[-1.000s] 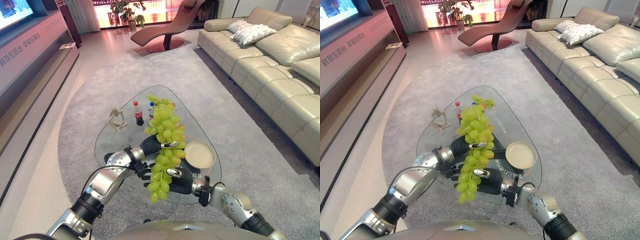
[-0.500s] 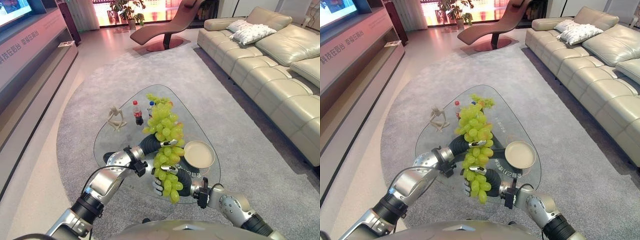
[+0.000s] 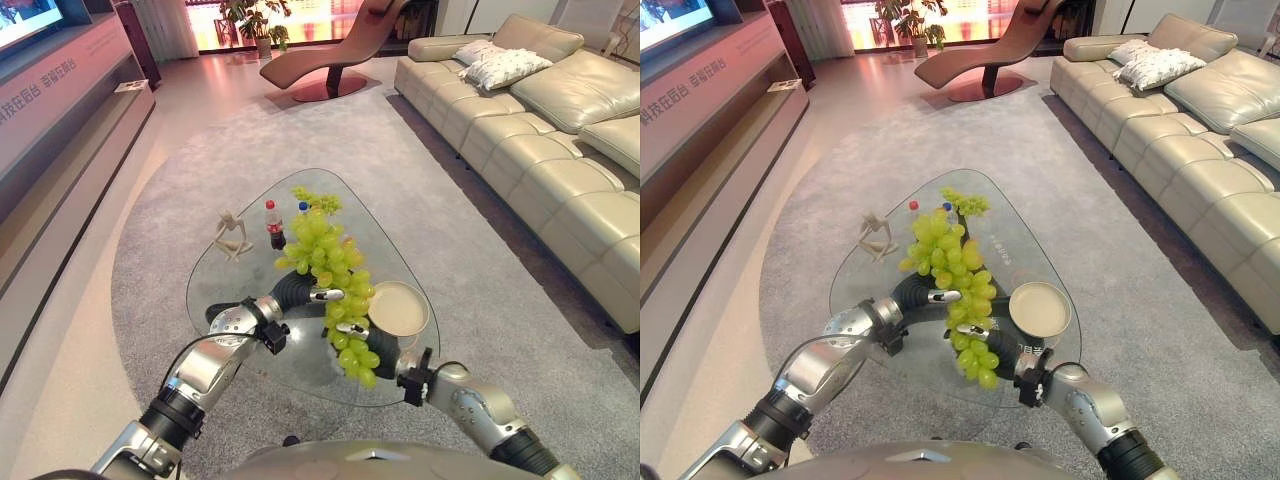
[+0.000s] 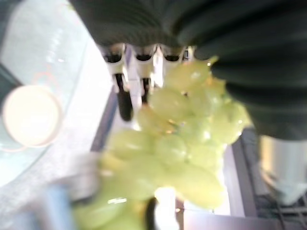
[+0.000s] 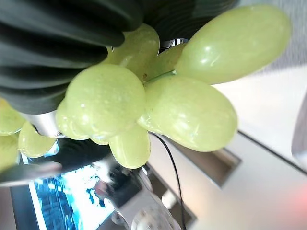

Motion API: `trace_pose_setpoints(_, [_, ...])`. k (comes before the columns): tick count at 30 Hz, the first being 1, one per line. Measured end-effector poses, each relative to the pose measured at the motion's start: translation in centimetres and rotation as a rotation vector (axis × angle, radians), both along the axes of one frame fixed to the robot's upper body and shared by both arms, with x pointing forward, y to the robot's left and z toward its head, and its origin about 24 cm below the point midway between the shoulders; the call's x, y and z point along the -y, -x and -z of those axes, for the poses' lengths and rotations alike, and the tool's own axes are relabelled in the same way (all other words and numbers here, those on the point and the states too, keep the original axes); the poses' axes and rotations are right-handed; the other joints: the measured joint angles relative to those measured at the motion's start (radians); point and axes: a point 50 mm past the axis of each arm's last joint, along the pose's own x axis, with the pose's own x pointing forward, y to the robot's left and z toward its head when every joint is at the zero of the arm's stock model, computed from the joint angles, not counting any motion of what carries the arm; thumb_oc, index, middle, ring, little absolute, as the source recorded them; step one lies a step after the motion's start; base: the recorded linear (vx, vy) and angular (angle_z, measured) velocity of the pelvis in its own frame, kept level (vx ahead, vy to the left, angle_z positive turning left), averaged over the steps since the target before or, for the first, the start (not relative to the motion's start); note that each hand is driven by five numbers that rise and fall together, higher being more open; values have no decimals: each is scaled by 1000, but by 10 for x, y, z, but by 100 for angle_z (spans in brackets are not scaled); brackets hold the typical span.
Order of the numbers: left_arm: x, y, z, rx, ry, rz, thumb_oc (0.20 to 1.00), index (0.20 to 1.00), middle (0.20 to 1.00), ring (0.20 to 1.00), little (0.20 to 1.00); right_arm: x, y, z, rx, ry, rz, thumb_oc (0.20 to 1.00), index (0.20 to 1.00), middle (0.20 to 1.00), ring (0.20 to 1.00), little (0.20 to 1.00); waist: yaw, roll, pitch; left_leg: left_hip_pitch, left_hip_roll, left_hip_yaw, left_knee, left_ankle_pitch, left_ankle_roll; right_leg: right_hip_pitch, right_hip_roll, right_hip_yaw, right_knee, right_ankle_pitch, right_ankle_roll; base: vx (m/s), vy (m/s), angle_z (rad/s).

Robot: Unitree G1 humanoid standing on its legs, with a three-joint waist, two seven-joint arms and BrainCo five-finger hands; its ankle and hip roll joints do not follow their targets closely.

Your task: Pick up fruits into the plate

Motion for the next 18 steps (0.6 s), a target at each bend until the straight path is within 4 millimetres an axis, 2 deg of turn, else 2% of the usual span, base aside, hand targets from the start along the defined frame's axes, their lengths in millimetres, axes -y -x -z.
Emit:
trace_pose_setpoints(4, [-25, 6, 21, -88, -36, -100, 1000, 1000, 1000, 1000, 1000, 30, -6, 3, 59, 159, 71, 200, 200, 200, 200, 200, -5, -15, 9, 0, 1, 6, 0, 0, 0, 0, 0, 0, 0, 0, 1, 0, 0, 0])
trace_pose_setpoints(5, [-36, 9, 27, -117, -53, -142, 1000, 1000, 1000, 1000, 1000, 48, -5, 8, 64, 258, 100, 200, 200, 200, 200, 200, -2, -23, 14, 0, 1, 6, 0, 0, 0, 0, 0, 0, 0, 0, 1, 0, 0, 0])
trace_pose_setpoints(10, [-73, 19, 49, -216, -138, -252, 1000, 1000, 1000, 1000, 1000, 94, -2, 20, 60, 538, 154, 200, 200, 200, 200, 200, 2, -45, 28, -2, 1, 6, 0, -1, 0, 0, 0, -1, 0, -1, 1, 3, -16, 0])
trace_pose_setpoints(11, [-84, 24, 59, -264, -167, -284, 1000, 1000, 1000, 1000, 1000, 109, 0, 24, 57, 640, 158, 200, 200, 200, 200, 200, 4, -52, 34, -3, 1, 6, 0, -1, 1, -1, 0, -3, 0, -1, 1, -1, -40, 1])
trace_pose_setpoints(12, [-84, 24, 59, -264, -167, -284, 1000, 1000, 1000, 1000, 1000, 109, 0, 24, 57, 640, 158, 200, 200, 200, 200, 200, 4, -52, 34, -3, 1, 6, 0, -1, 1, -1, 0, -3, 0, -1, 1, -2, -54, 2])
trace_pose_setpoints(13, [-99, 35, 80, -376, -216, -330, 1000, 1000, 1000, 1000, 1000, 130, 3, 28, 53, 776, 185, 200, 200, 200, 200, 200, 5, -60, 41, -5, 1, 5, 0, -1, 1, -1, -1, -4, 0, -1, 1, 6, -47, 2])
trace_pose_setpoints(15, [-110, 47, 96, -464, -258, -361, 1000, 1000, 1000, 1000, 1000, 143, 3, 28, 57, 855, 202, 200, 200, 200, 200, 200, 5, -66, 47, -9, 1, 4, 0, -1, 1, -5, 0, -5, 0, -1, 1, 8, -46, 1])
trace_pose_setpoints(16, [-122, 62, 115, -573, -312, -403, 1000, 1000, 1000, 1000, 1000, 153, 0, 29, 68, 945, 222, 200, 200, 200, 200, 200, 4, -72, 52, -18, 2, 5, 0, -1, 1, -13, 0, -7, 0, -1, 2, 9, -39, -1])
trace_pose_setpoints(18, [-132, 82, 132, -674, -362, -444, 1000, 1000, 1000, 1000, 1000, 159, -4, 29, 85, 1008, 241, 200, 200, 200, 200, 200, 4, -80, 62, -18, 2, 6, 0, -1, 1, -14, 1, -7, -1, -1, 2, 3, -66, 0])
